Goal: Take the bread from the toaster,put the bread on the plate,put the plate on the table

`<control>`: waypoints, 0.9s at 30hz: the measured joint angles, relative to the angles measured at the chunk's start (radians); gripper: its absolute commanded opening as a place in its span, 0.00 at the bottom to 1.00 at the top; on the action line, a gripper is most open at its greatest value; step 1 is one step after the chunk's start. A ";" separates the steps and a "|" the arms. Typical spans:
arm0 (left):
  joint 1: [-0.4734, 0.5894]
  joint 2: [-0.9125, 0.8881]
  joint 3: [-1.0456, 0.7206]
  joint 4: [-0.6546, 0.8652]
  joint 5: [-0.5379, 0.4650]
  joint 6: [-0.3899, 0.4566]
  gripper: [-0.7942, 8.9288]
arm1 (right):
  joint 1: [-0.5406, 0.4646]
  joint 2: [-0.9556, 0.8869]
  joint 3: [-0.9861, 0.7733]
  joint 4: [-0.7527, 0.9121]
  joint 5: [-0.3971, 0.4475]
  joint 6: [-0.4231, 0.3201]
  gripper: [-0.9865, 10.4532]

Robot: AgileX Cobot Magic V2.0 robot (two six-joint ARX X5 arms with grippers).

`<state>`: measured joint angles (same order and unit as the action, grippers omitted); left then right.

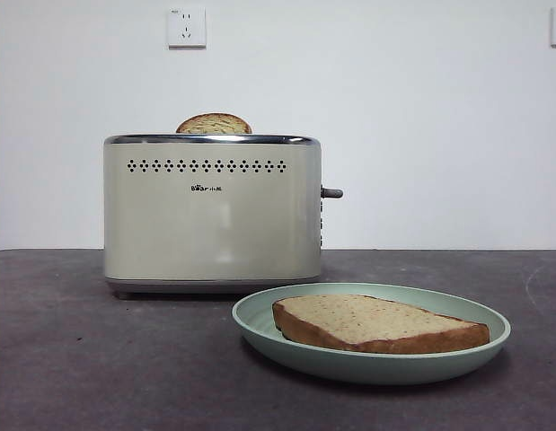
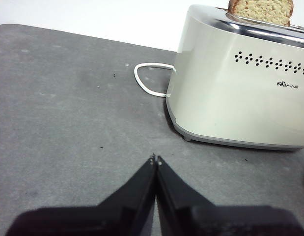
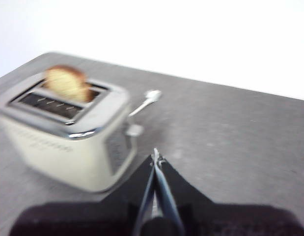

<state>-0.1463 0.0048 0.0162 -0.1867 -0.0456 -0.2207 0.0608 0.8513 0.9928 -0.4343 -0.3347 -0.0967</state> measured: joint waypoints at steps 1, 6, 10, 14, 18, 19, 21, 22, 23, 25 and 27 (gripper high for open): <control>0.000 0.000 0.000 0.000 0.000 0.000 0.08 | -0.024 -0.029 -0.048 0.032 0.009 0.011 0.09; 0.000 0.000 0.000 0.000 0.000 0.000 0.08 | -0.113 -0.213 -0.368 0.212 0.139 0.076 0.09; 0.000 0.000 0.000 0.000 0.000 0.000 0.08 | -0.113 -0.360 -0.623 0.376 0.185 0.091 0.09; 0.000 0.000 0.000 0.000 0.000 0.000 0.08 | -0.096 -0.499 -0.828 0.480 0.190 0.109 0.09; 0.000 0.000 0.000 0.000 0.000 0.000 0.08 | -0.073 -0.612 -0.949 0.480 0.208 0.132 0.09; 0.000 0.000 0.000 0.000 0.000 0.000 0.08 | -0.071 -0.638 -0.969 0.478 0.208 0.139 0.09; 0.000 0.000 0.000 0.000 0.000 0.000 0.08 | -0.067 -0.700 -0.982 0.409 0.224 0.154 0.09; 0.000 0.000 0.000 0.000 0.000 0.000 0.08 | -0.067 -0.722 -0.982 0.386 0.232 0.159 0.09; 0.000 0.000 0.000 0.000 0.000 0.000 0.08 | -0.067 -0.744 -0.981 0.361 0.241 0.164 0.09; 0.000 0.000 0.000 0.000 0.000 0.000 0.08 | -0.067 -0.783 -0.981 0.299 0.260 0.173 0.09; 0.000 0.000 0.000 0.000 0.000 0.000 0.08 | -0.067 -0.830 -0.978 0.265 0.284 0.184 0.09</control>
<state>-0.1463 0.0048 0.0158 -0.1867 -0.0456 -0.2207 -0.0063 0.0216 0.0147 -0.1692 -0.0505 0.0872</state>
